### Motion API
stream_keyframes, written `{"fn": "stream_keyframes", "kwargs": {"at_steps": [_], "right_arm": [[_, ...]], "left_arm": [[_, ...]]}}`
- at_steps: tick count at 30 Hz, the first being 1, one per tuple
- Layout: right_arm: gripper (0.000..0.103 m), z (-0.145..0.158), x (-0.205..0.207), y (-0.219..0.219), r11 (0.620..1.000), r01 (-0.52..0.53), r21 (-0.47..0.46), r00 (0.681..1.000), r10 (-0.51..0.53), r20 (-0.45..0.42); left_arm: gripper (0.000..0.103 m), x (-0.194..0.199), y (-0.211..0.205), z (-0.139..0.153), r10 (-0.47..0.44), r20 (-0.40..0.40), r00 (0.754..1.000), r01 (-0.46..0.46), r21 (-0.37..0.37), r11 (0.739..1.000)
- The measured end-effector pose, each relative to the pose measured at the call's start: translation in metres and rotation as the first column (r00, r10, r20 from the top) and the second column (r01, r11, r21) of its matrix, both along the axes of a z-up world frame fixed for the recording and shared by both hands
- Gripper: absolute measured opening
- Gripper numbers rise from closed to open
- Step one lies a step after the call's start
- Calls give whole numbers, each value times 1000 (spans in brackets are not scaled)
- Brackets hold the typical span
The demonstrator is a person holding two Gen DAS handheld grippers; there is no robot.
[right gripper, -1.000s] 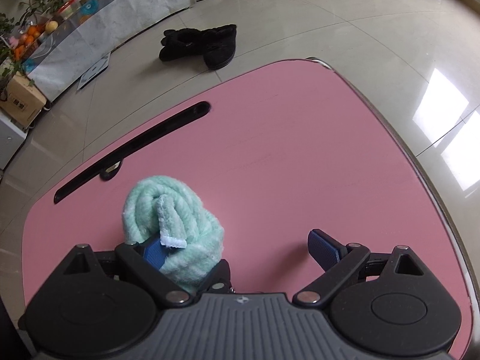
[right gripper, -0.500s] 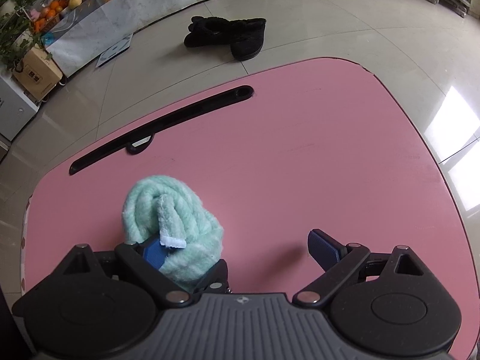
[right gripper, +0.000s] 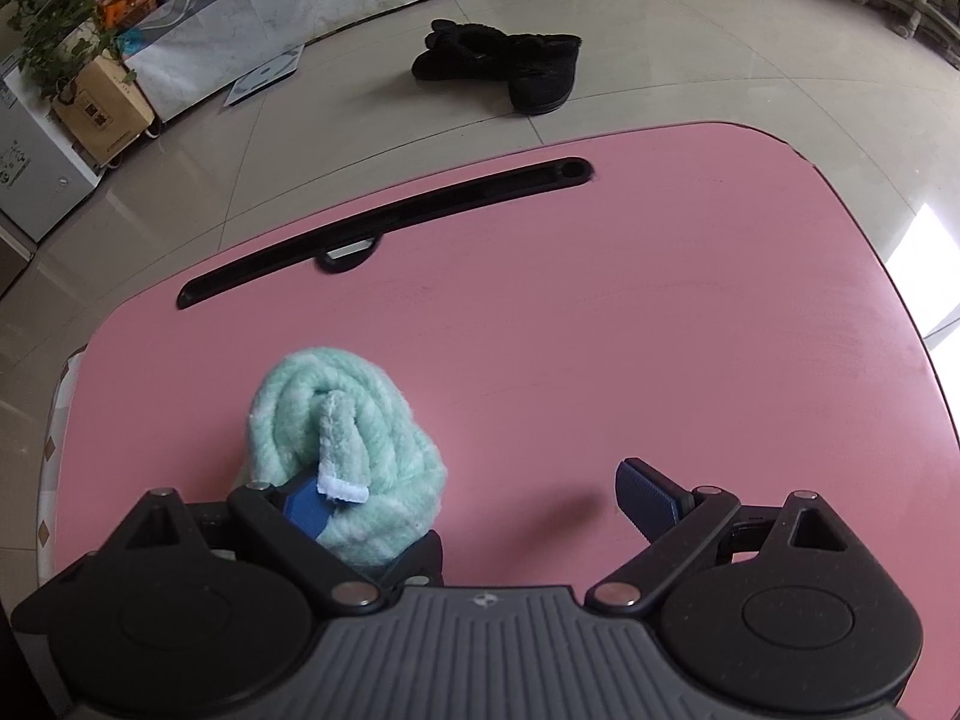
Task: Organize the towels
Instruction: 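Sweep the towel across the table toward the handle slot with the right tool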
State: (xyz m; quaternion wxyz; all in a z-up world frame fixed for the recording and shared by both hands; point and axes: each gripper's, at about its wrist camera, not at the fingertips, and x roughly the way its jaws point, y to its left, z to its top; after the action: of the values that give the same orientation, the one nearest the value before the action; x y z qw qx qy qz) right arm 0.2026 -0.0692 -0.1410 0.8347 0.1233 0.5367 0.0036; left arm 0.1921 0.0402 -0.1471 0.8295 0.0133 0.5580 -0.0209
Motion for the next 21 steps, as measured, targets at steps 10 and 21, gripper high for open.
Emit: {"fn": "stream_keyframes", "kwargs": {"at_steps": [10,21], "right_arm": [[95,0,0,15,999,-43,-3,999,43,7],[95,0,-4,26,997,-75,-4,997,75,4]], "left_arm": [[103,-3,13,0,31,6,1000,-31,0,1000],[103,-9,23,1,71,-7,997,-71,0,998]]}}
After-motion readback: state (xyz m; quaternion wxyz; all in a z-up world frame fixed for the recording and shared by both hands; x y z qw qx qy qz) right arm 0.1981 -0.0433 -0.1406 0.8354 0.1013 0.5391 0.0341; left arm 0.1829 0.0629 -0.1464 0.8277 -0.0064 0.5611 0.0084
